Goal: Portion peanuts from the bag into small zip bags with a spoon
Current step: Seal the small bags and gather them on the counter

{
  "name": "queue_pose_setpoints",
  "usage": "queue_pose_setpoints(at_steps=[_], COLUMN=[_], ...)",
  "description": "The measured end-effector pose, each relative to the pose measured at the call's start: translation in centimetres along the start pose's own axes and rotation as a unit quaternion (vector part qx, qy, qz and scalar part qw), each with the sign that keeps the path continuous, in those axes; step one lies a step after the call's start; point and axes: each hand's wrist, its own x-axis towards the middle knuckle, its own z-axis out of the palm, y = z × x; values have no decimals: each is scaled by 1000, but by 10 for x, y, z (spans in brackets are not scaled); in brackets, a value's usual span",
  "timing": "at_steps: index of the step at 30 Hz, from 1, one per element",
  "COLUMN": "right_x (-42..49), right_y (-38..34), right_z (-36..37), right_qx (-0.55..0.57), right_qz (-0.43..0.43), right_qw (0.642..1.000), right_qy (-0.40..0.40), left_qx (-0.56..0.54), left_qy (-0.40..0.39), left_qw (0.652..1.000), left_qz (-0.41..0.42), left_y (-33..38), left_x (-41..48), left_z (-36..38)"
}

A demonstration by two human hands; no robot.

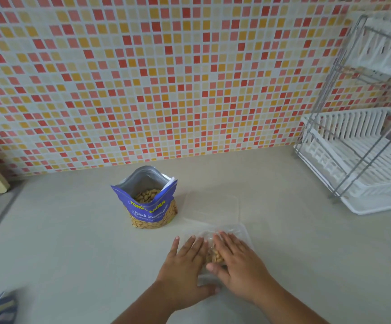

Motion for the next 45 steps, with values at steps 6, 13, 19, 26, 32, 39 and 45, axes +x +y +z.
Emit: queue_pose_setpoints(at_steps=[6, 13, 19, 26, 32, 39, 45], right_x=[31, 136, 169, 184, 187, 187, 177], right_y=[4, 18, 25, 23, 25, 28, 24], right_z=[-44, -67, -48, -45, -43, -43, -97], right_qx=[120, 29, -47, 22, 36, 143, 182], right_qz=[12, 66, 108, 168, 196, 197, 131], right_qw=[961, 996, 993, 985, 980, 968, 937], right_qy=[249, 57, 13, 38, 32, 58, 269], left_qx=[-260, -231, -209, -205, -224, -194, -196], left_qy=[64, 18, 11, 13, 46, 42, 6], left_qw=[963, 964, 970, 972, 967, 975, 975], left_qz=[-38, -126, -119, -115, -110, -98, -103], left_y=[-28, -41, -39, -43, -42, -43, -42], left_x=[-11, 0, 13, 11, 9, 7, 7], left_z=[4, 23, 31, 32, 33, 28, 27])
